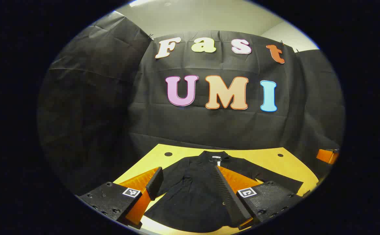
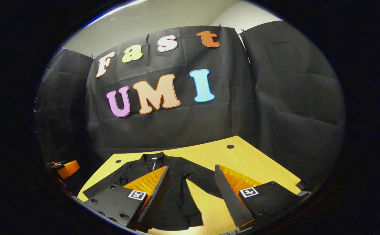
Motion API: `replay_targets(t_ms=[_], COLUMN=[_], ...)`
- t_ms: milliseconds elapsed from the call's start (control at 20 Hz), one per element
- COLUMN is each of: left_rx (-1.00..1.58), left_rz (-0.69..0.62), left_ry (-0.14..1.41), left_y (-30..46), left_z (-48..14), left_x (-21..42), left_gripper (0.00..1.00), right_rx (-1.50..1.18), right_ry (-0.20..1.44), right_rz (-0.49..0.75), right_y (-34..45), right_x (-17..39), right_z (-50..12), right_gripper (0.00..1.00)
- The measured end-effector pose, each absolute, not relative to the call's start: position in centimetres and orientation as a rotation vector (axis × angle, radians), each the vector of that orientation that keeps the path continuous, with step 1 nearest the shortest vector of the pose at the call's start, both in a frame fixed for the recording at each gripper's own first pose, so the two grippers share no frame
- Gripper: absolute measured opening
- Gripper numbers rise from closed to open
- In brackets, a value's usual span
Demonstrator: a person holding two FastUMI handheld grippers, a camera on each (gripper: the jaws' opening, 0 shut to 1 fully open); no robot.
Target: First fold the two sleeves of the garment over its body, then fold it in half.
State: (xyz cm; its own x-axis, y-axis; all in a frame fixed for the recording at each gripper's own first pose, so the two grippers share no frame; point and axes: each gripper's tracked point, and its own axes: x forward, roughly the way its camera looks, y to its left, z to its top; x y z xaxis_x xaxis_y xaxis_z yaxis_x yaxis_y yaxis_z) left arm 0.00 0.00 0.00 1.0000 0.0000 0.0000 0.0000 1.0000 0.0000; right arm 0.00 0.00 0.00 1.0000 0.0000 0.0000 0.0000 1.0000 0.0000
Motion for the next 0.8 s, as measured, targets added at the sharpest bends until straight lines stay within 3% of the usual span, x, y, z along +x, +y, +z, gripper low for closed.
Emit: replay_targets(t_ms=[800], left_rx=[0.029], left_rz=[0.037], left_ry=[0.006], left_y=[0.2], left_z=[0.3], left_x=[-0.4], left_gripper=[0.93], right_rx=[0.014], right_ry=[0.016], right_rz=[-0.010], right_y=[-1.7], right_x=[0.4], right_z=[-0.5], right_gripper=[0.88])
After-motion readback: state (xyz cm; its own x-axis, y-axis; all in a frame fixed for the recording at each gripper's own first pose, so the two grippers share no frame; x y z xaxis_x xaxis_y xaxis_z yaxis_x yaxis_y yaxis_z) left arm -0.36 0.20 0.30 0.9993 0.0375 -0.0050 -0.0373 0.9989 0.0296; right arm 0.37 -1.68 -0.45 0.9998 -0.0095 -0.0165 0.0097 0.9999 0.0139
